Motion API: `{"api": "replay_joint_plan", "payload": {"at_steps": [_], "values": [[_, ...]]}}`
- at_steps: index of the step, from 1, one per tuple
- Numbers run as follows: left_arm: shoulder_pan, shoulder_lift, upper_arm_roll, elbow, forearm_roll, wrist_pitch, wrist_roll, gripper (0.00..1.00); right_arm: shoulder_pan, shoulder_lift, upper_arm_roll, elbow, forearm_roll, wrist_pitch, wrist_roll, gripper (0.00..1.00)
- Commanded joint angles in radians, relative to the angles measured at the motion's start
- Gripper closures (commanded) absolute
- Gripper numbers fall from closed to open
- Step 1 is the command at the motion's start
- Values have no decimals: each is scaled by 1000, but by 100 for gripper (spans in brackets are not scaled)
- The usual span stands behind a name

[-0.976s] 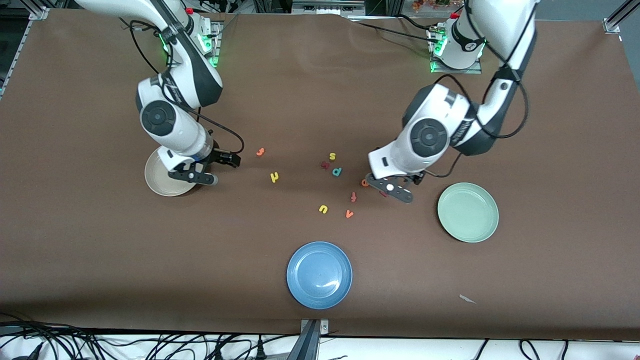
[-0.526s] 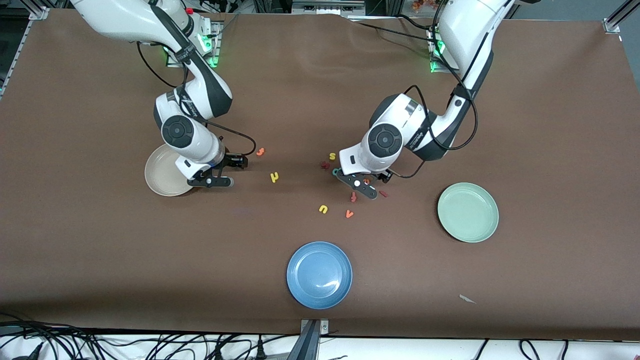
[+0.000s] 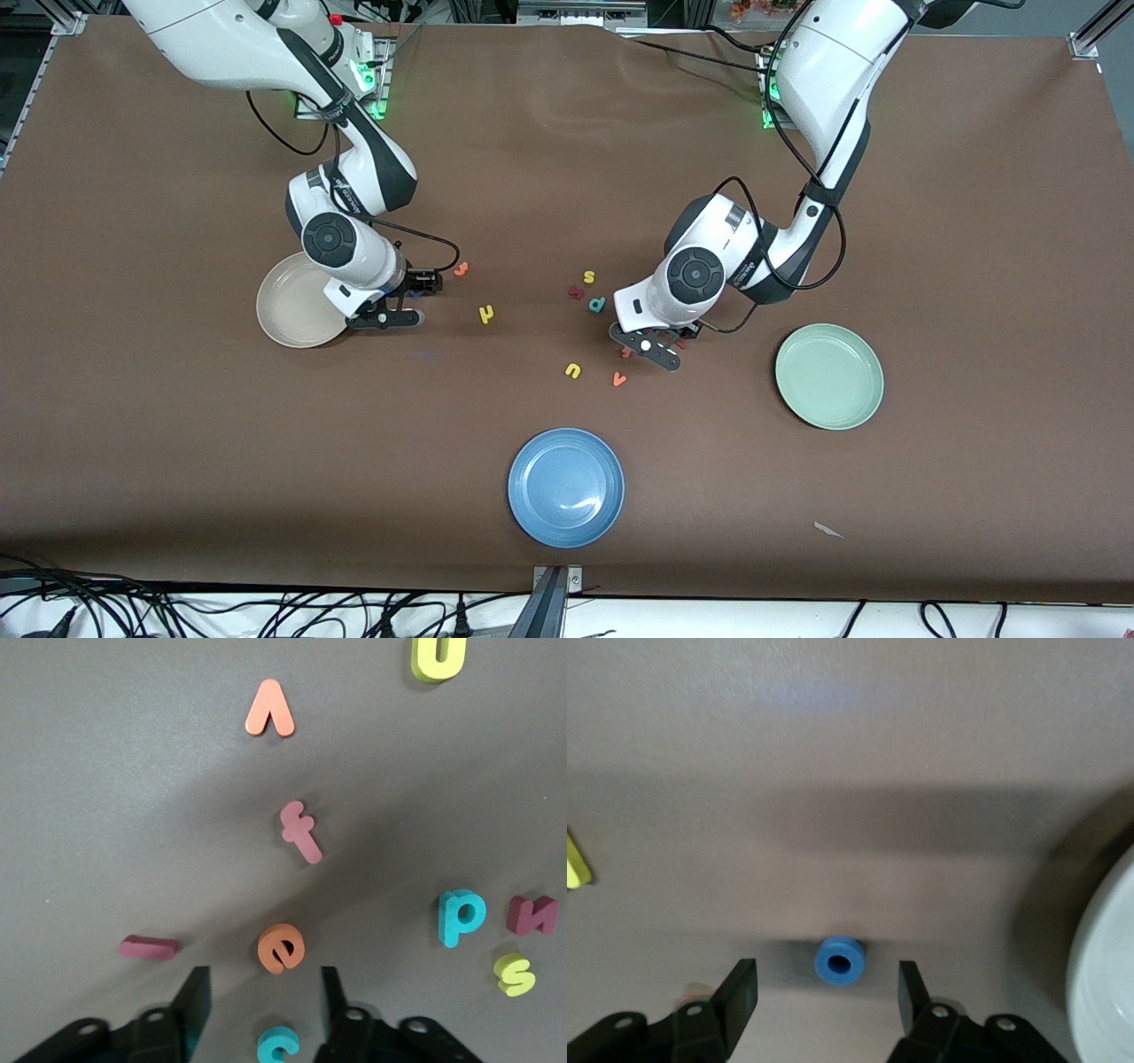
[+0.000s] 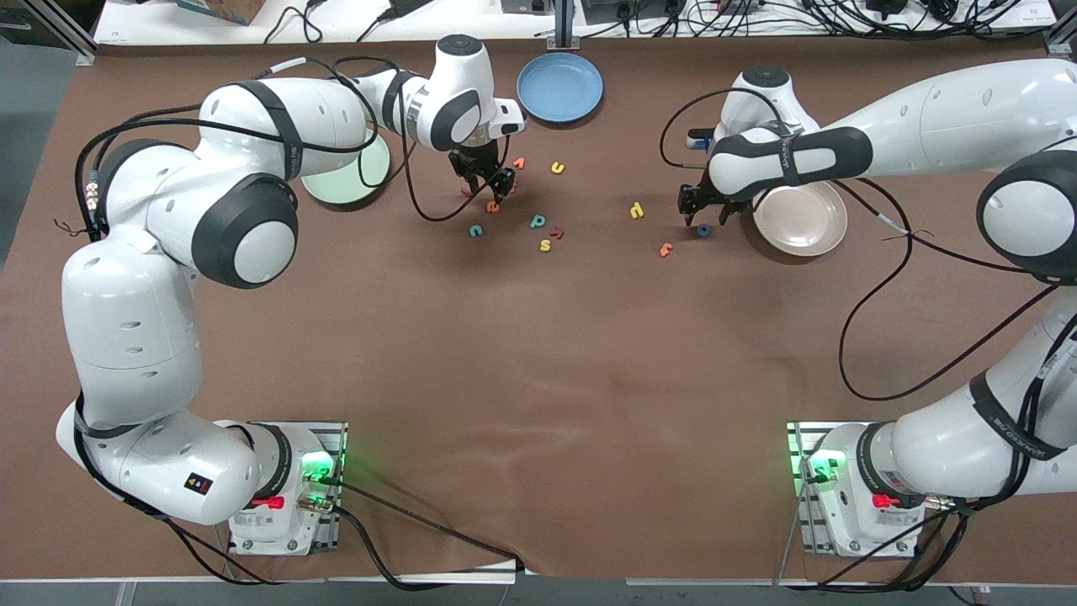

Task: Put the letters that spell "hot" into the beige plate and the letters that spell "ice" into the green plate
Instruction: 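Grasp the orange e with the left gripper while the right gripper grasps the ring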

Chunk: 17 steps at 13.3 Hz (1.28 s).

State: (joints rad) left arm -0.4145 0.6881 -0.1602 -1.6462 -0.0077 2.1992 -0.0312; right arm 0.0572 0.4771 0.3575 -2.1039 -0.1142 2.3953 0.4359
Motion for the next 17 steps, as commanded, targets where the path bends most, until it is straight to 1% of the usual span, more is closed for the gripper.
{"api": "replay_joint_plan", "payload": {"at_steps": [1, 3, 4, 6, 8, 11, 12, 13, 14, 17], "values": [[3, 11, -5, -10, 21, 40, -4, 46, -2, 3, 6, -25, -13, 27, -6, 35], [2, 16, -5, -30, 21, 77, -6, 45, 0, 14, 6, -25, -15, 33, -8, 36], [2, 18, -5, -46, 21, 95, -6, 42, 0, 20, 6, -25, -21, 42, -8, 38], [-1, 18, -4, -70, 25, 140, -6, 42, 0, 29, 6, -25, -25, 59, -8, 38], [-4, 19, -4, -75, 25, 145, -6, 46, 0, 40, 5, -25, -25, 84, -6, 39], [-7, 19, -4, -75, 25, 154, -6, 89, 0, 38, 5, -25, -25, 84, -6, 51], [-7, 18, -4, -75, 25, 152, -7, 98, -2, 38, 5, -25, -25, 84, -6, 52], [-7, 12, -4, -73, 25, 143, -6, 100, -2, 37, 5, -25, -25, 82, -6, 55], [-4, 4, -4, -70, 25, 137, -6, 100, -2, 37, 5, -25, -25, 82, -5, 60], [26, -57, 1, -52, 25, 67, 5, 100, -2, 35, 5, -25, -25, 81, -2, 69]]}}
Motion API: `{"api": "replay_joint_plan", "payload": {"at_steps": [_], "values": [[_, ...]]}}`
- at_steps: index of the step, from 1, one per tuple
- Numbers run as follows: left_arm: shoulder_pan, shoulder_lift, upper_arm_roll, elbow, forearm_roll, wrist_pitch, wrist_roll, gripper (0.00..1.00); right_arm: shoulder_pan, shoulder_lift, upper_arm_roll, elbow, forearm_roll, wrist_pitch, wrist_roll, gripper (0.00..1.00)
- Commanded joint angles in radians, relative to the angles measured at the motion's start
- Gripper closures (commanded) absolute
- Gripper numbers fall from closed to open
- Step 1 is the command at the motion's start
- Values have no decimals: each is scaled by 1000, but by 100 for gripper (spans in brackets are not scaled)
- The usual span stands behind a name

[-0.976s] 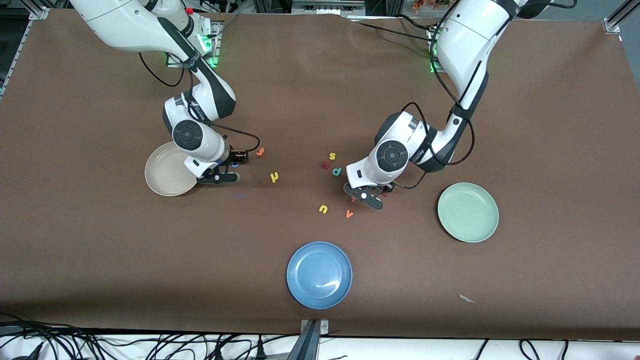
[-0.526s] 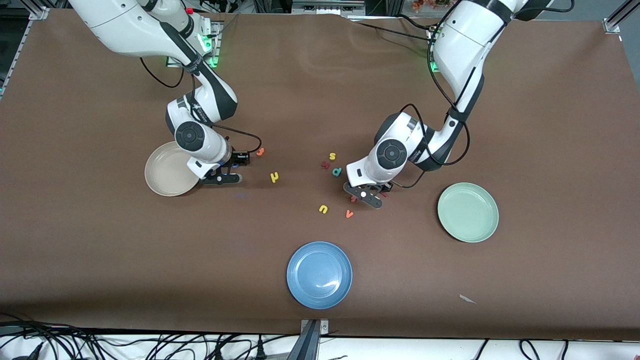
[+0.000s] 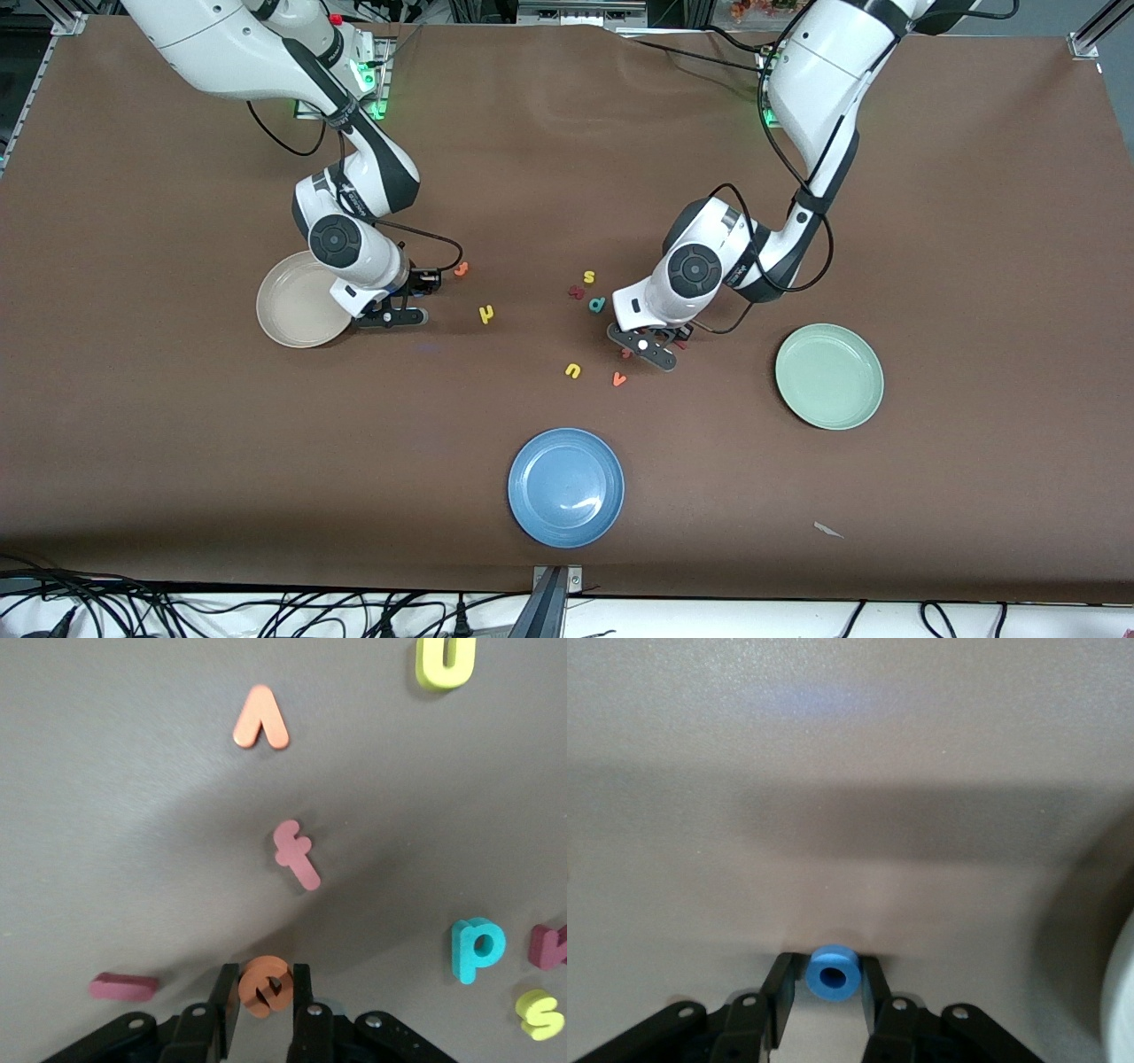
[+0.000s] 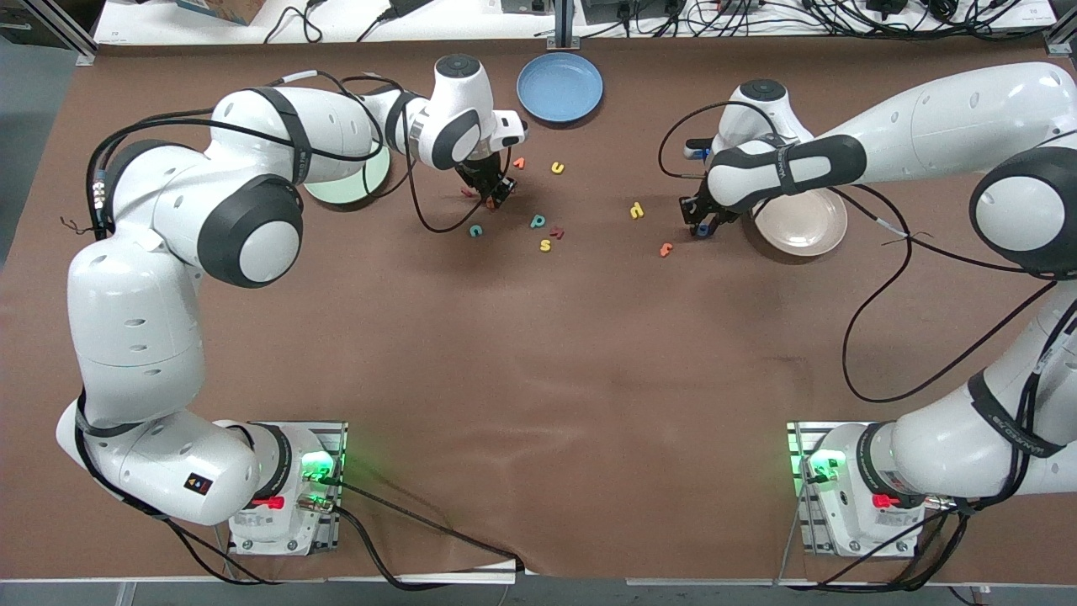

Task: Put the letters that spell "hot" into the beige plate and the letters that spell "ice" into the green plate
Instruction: 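Grasp the orange e with the left gripper while the right gripper grasps the ring, then carry the e to the green plate while the right gripper carries the ring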

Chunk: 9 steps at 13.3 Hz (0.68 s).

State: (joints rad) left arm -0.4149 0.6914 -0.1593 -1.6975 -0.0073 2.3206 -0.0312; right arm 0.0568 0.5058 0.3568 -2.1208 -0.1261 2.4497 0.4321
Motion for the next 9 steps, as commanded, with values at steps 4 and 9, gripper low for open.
{"api": "replay_joint_plan", "payload": {"at_steps": [4, 9], "values": [[143, -95, 1, 15, 26, -78, 94, 97, -2, 0, 5, -5, -14, 23, 10, 81], [332, -72, 9, 21, 136, -72, 298, 97, -2, -108, 5, 30, -12, -130, 77, 81]]}}
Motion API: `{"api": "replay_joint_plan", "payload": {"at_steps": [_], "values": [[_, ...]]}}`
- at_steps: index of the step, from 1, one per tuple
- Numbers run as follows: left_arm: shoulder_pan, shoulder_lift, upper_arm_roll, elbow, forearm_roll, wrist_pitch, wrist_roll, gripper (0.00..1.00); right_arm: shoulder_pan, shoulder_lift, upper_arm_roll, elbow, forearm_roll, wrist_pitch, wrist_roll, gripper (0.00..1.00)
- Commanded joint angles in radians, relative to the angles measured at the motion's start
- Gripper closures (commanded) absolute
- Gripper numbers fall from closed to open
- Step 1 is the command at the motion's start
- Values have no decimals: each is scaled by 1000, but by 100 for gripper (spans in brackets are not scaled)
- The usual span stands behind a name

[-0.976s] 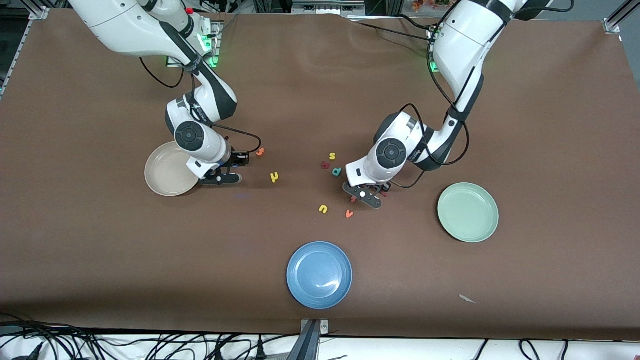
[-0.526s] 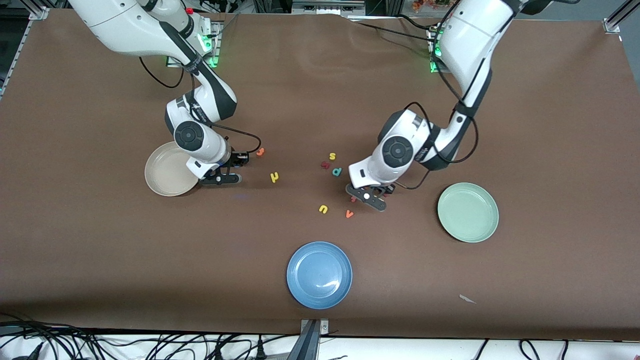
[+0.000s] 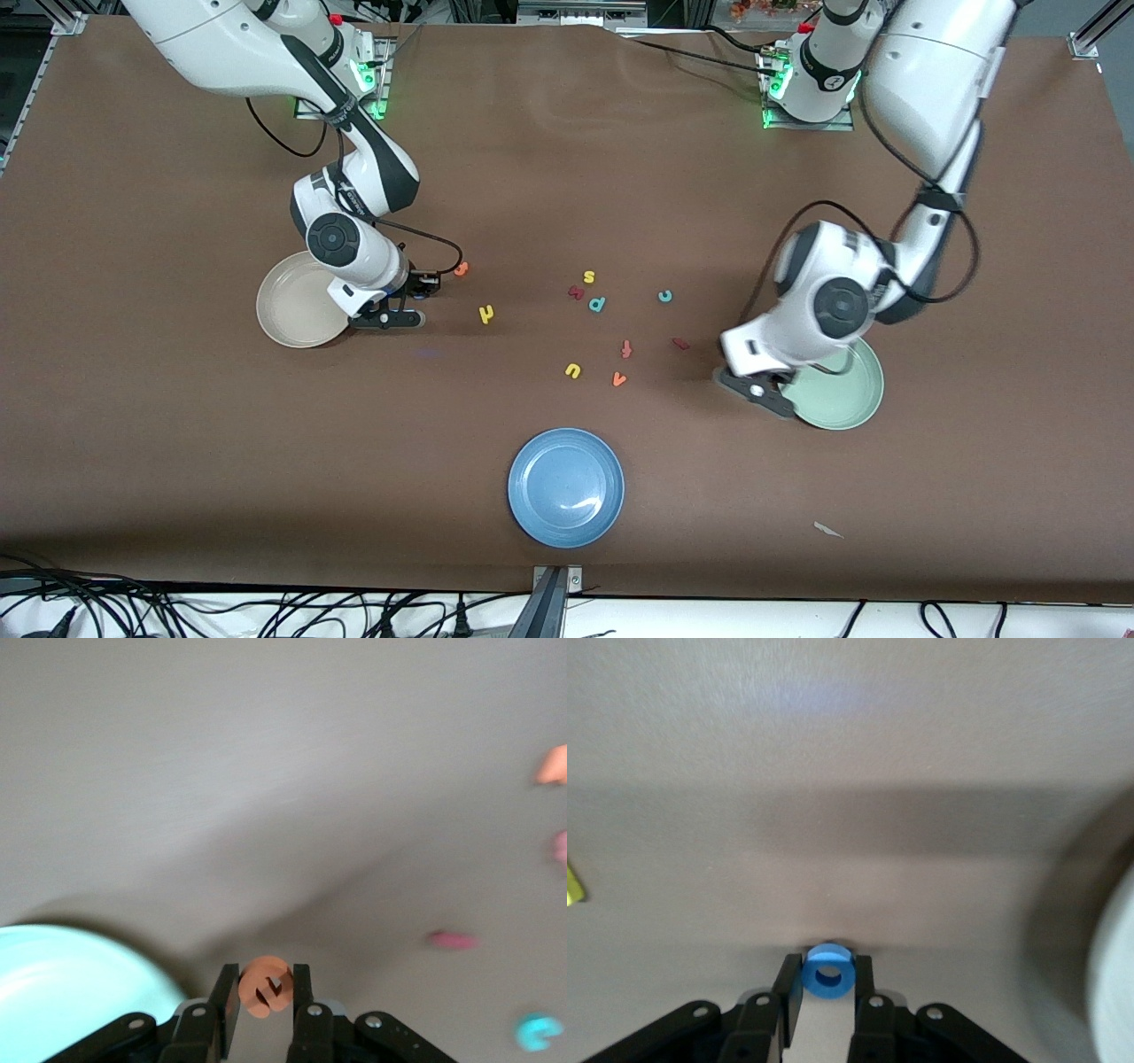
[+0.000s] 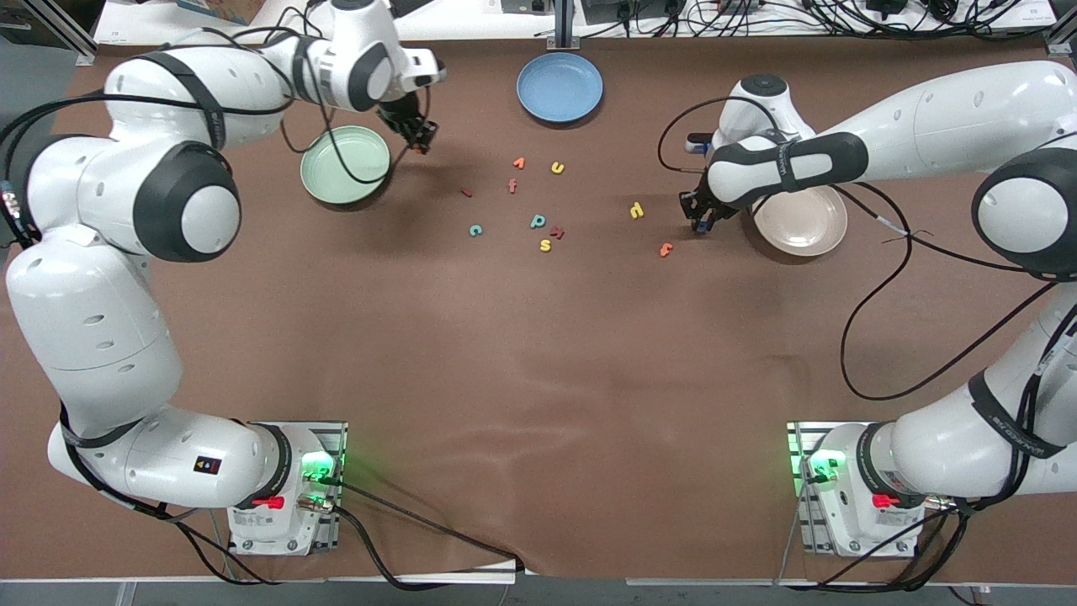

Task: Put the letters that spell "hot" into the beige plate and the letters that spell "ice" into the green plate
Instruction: 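Carry the e to the green plate while the right gripper carries the ring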

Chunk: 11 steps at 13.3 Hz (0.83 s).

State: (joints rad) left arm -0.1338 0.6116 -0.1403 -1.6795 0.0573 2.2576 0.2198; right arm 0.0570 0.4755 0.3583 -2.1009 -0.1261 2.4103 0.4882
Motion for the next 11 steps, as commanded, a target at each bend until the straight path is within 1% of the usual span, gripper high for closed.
{"api": "replay_joint_plan", "payload": {"at_steps": [1, 2, 3, 4, 7, 8, 10, 11], "values": [[65, 14, -10, 7, 99, -9, 47, 97, -3, -98, 1, 34, -12, -152, 20, 81], [77, 16, -7, 6, 122, -9, 49, 97, -5, -112, -10, 62, -12, -219, 15, 81], [100, 25, -8, 7, 146, -9, 47, 97, -5, -123, -31, 79, -12, -259, -6, 81], [106, 37, -7, 6, 162, -3, 47, 97, -5, -138, -60, 81, -12, -272, -43, 81], [117, 42, -7, -3, 170, -1, 49, 97, -5, -146, -200, 75, -12, -287, -239, 81], [117, 42, -7, -8, 170, -1, 49, 97, -5, -141, -235, 68, -12, -287, -290, 81], [120, 45, -7, -8, 170, -1, 49, 97, -6, -111, -312, 61, -12, -281, -399, 81], [120, 46, -8, -8, 170, -1, 49, 94, -12, -91, -341, 59, -12, -274, -449, 81]]}}
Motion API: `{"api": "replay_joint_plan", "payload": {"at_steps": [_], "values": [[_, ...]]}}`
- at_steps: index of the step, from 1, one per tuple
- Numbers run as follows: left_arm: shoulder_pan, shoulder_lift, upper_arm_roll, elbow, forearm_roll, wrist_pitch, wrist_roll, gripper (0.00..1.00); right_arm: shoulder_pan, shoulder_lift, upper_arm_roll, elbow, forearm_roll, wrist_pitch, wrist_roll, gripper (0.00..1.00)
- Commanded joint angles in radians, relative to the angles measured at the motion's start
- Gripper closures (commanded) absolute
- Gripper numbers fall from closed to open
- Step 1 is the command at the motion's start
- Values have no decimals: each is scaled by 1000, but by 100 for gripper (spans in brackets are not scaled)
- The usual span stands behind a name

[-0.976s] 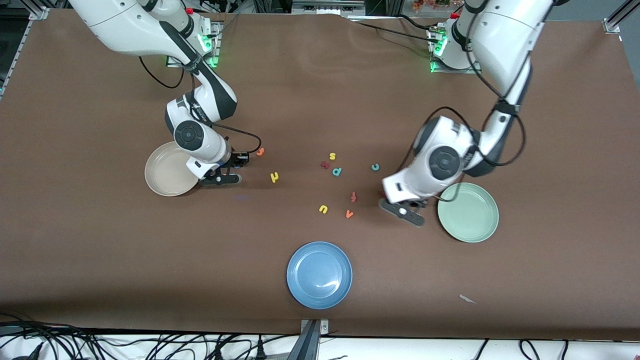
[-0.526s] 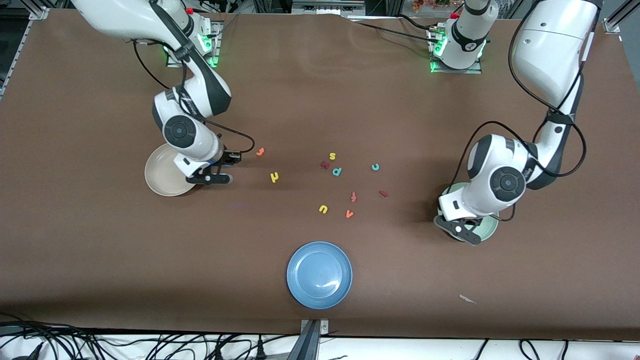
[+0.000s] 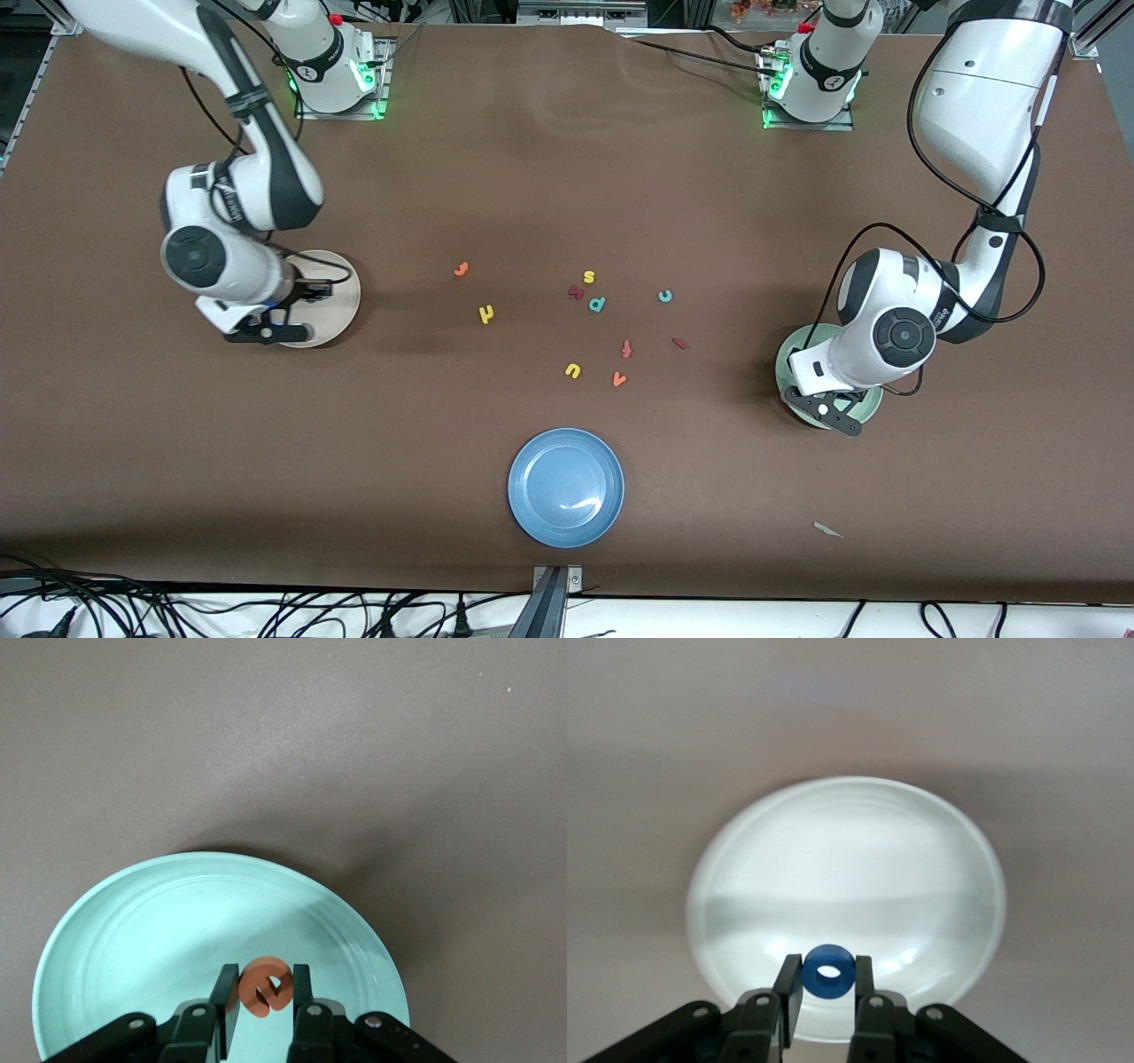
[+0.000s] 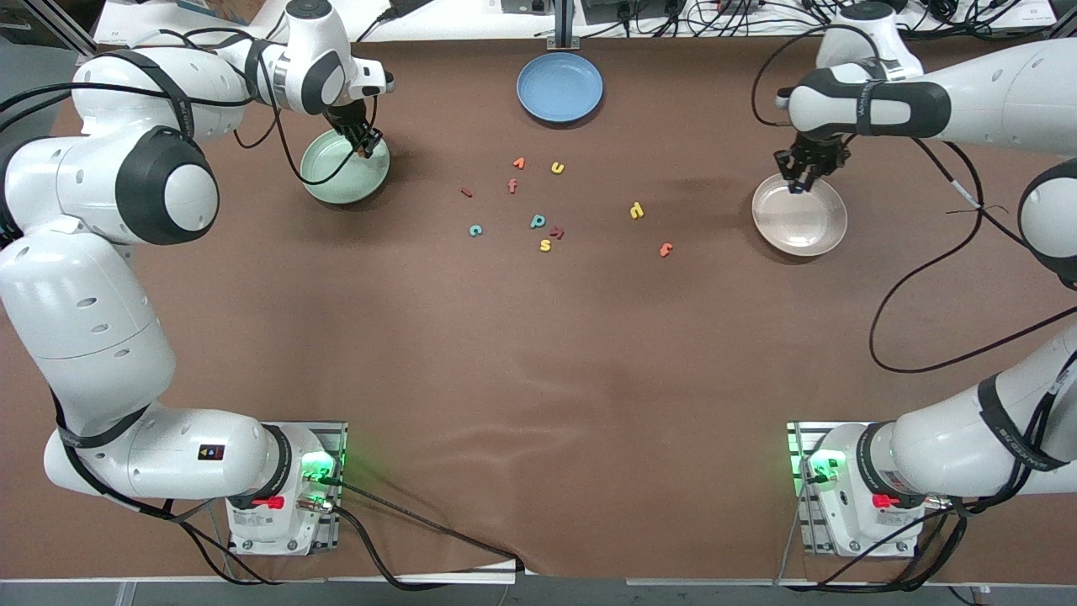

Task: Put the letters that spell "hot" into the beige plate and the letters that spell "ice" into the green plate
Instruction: 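Carry the e to the green plate while the right gripper carries the ring, then open both grippers, dropping the e on green and ring on beige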

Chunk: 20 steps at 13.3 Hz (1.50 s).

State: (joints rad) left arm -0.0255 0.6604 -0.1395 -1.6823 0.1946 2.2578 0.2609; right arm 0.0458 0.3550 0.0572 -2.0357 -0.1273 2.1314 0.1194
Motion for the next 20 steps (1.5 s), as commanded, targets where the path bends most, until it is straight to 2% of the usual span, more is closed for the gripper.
{"api": "replay_joint_plan", "payload": {"at_steps": [1, 2, 4, 5, 6, 7, 8, 11, 13, 16, 18, 20], "values": [[10, -2, -8, -5, 32, -1, 8, 84, -4, 44, -54, -6, -11, 12, -116, 81], [10, -2, -8, -5, 32, -1, 8, 80, -6, 51, -60, -6, -11, 15, -125, 81], [15, -1, -8, -14, 45, -1, 9, 83, -7, 81, -65, -11, -11, 50, -125, 80], [16, 1, -8, -13, 45, -1, 11, 82, -10, 85, -63, -14, -9, 58, -125, 67], [19, 11, -9, -14, 45, -1, 11, 67, -14, 85, -63, -11, -6, 58, -125, 38], [19, 15, -9, -13, 45, -1, 11, 45, -14, 82, -63, -8, 0, 52, -116, 17], [19, 16, -9, -11, 43, 0, 11, 0, -14, 75, -63, -4, 4, 47, -107, 8], [9, 2, -17, -10, 45, -10, 11, 0, -10, 10, -45, 12, 18, -20, -54, 6], [4, -28, -60, -5, 42, -15, -6, 0, -9, -31, 21, 22, 82, -56, 15, 6], [4, -33, -110, 10, 26, -23, -93, 0, -9, -47, 133, 22, 95, -51, 231, 6], [-7, -33, -167, 13, 28, -26, -266, 0, -9, -45, 220, 22, 95, -38, 401, 7], [-49, -30, -175, 12, 28, -29, -435, 0, -1, -31, 297, 12, 97, 4, 546, 8]]}}
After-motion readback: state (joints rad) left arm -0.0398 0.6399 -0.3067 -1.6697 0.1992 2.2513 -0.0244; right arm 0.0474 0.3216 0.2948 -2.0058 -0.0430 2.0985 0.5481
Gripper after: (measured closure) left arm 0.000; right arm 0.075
